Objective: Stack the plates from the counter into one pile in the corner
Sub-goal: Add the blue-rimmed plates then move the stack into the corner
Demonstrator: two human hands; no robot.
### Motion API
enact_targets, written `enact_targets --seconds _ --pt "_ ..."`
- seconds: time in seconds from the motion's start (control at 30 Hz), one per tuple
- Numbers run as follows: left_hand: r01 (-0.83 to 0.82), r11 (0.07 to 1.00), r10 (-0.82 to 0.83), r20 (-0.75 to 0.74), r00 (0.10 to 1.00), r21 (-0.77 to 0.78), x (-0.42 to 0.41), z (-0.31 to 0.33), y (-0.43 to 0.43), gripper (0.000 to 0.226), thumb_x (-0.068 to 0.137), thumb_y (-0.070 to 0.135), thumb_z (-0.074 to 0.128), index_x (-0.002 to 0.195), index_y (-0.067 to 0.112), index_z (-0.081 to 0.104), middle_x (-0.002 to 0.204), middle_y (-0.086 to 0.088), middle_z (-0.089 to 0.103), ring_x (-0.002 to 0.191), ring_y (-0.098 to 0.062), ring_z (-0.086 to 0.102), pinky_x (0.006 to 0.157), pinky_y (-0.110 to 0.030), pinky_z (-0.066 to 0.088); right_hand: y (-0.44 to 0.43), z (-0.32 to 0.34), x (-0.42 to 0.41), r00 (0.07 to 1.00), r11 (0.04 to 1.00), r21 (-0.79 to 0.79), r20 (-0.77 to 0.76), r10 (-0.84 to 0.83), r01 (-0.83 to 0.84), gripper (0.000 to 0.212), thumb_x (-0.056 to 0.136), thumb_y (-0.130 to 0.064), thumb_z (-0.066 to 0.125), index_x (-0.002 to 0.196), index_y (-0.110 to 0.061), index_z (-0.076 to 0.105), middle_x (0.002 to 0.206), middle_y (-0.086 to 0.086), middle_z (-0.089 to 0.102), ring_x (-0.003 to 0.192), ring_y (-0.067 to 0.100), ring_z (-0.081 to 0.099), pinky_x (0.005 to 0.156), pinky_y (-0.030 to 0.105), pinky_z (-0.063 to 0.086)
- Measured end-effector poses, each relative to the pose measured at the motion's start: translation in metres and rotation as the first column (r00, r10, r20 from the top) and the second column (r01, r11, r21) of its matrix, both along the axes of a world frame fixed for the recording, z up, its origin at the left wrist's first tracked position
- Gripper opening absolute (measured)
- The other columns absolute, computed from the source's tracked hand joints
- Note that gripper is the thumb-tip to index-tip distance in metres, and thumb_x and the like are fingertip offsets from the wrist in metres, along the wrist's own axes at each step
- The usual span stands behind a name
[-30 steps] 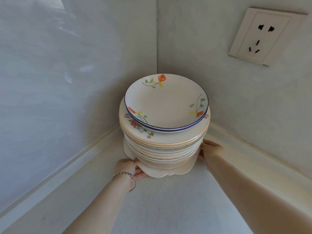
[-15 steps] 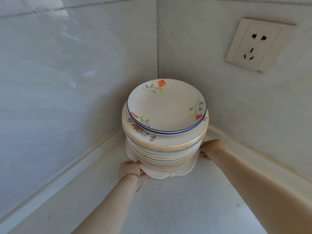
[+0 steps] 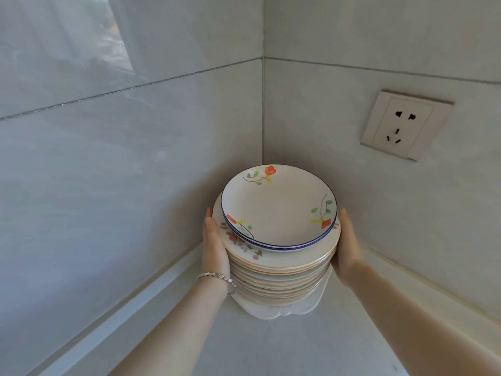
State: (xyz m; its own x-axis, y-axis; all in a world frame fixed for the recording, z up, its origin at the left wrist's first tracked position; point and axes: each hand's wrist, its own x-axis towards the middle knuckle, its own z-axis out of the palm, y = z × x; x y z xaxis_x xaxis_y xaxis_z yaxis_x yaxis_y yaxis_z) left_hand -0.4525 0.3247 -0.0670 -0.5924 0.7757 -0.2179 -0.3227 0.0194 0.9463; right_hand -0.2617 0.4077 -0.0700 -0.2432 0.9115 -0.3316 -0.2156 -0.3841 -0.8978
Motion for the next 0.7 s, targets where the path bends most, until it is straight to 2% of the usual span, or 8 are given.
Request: enact_targets --seconds 0.13,0.23,0.33,0.4,0.43,0.5,0.6,0.7 --pt "-0.029 0.999 0.027 0.053 0.998 0.035 -0.001 -0.006 0.003 0.065 0.073 0.066 0.039 0.133 0.043 0.044 0.133 0.003 0.057 0.119 -0.02 0.056 0.105 -0.046 0.042 0.0 -0.009 0.0 1.0 1.0 0.028 0.015 -0.015 0.014 0.057 0.092 -0.059 0.021 0.083 -0.031 0.07 0.076 -0.014 0.076 0.071 0.001 0.071 0.069 0.023 0.045" --pt "-0.03 0.999 0.029 0.053 0.998 0.026 0.003 -0.001 0.001 0.065 0.073 0.064 0.038 0.133 0.039 0.045 0.133 0.0 0.057 0.12 -0.022 0.055 0.105 -0.047 0.042 -0.003 -0.006 0.001 0.999 1.0 0.021 0.045 0.007 -0.008 0.059 0.092 -0.059 0.018 0.094 -0.029 0.068 0.081 -0.012 0.076 0.089 0.007 0.065 0.076 0.025 0.046" --pt "0.007 1.0 -0.009 -0.101 0.995 -0.028 -0.002 0.006 -0.002 0.049 0.092 0.048 0.03 0.134 0.028 0.046 0.135 -0.003 0.055 0.123 -0.022 0.052 0.108 -0.046 0.039 -0.009 0.009 0.005 0.985 0.997 0.015 0.161 0.066 -0.069 0.061 0.095 -0.055 0.015 0.124 -0.021 0.057 0.12 0.002 0.066 0.117 0.019 0.054 0.105 0.036 0.037" --pt "-0.054 0.993 0.024 -0.272 0.962 -0.105 -0.009 0.019 -0.003 0.037 0.096 0.039 0.029 0.108 0.021 0.059 0.115 0.003 0.062 0.107 -0.016 0.053 0.098 -0.031 0.041 -0.007 0.024 0.01 0.938 0.996 0.088 0.346 -0.026 -0.005 0.055 0.096 -0.05 0.02 0.134 -0.02 0.048 0.139 0.005 0.05 0.131 0.021 0.041 0.11 0.035 0.026" --pt "-0.14 0.983 0.087 -0.37 0.925 -0.118 -0.014 0.03 -0.003 0.03 0.095 0.036 0.031 0.087 0.024 0.057 0.093 0.008 0.059 0.094 -0.014 0.049 0.083 -0.026 0.038 -0.005 0.034 0.012 0.885 0.982 0.179 0.444 -0.14 0.065 0.052 0.096 -0.048 0.024 0.132 -0.02 0.049 0.139 0.007 0.049 0.13 0.022 0.042 0.107 0.035 0.028" --pt "-0.229 0.968 0.126 -0.584 0.802 -0.106 -0.024 0.057 0.002 0.029 0.093 0.032 0.039 0.068 0.02 0.049 0.065 0.007 0.042 0.072 -0.018 0.04 0.062 -0.028 0.029 0.004 0.058 0.016 0.786 0.935 0.333 0.542 -0.297 0.124 0.044 0.094 -0.046 0.031 0.112 -0.016 0.058 0.117 0.012 0.063 0.111 0.028 0.055 0.096 0.037 0.04" --pt "-0.047 0.914 -0.267 -0.684 0.679 -0.404 -0.03 0.084 0.021 0.027 0.09 0.031 0.045 0.073 0.011 0.051 0.067 -0.008 0.047 0.062 -0.024 0.045 0.065 -0.03 0.039 0.015 0.088 0.007 0.671 0.976 0.204 0.735 -0.097 -0.082 0.033 0.092 -0.034 0.039 0.082 -0.01 0.058 0.072 0.01 0.065 0.065 0.028 0.065 0.058 0.028 0.055" --pt "0.067 0.791 -0.484 -0.556 0.676 -0.608 -0.033 0.092 0.031 0.014 0.084 0.01 0.047 0.072 0.004 0.048 0.078 -0.019 0.048 0.072 -0.028 0.051 0.083 -0.049 0.055 0.017 0.091 -0.004 0.576 0.974 0.106 0.817 0.03 -0.201 0.025 0.091 -0.014 0.037 0.076 -0.006 0.056 0.065 0.013 0.062 0.043 0.022 0.059 0.035 0.019 0.047"
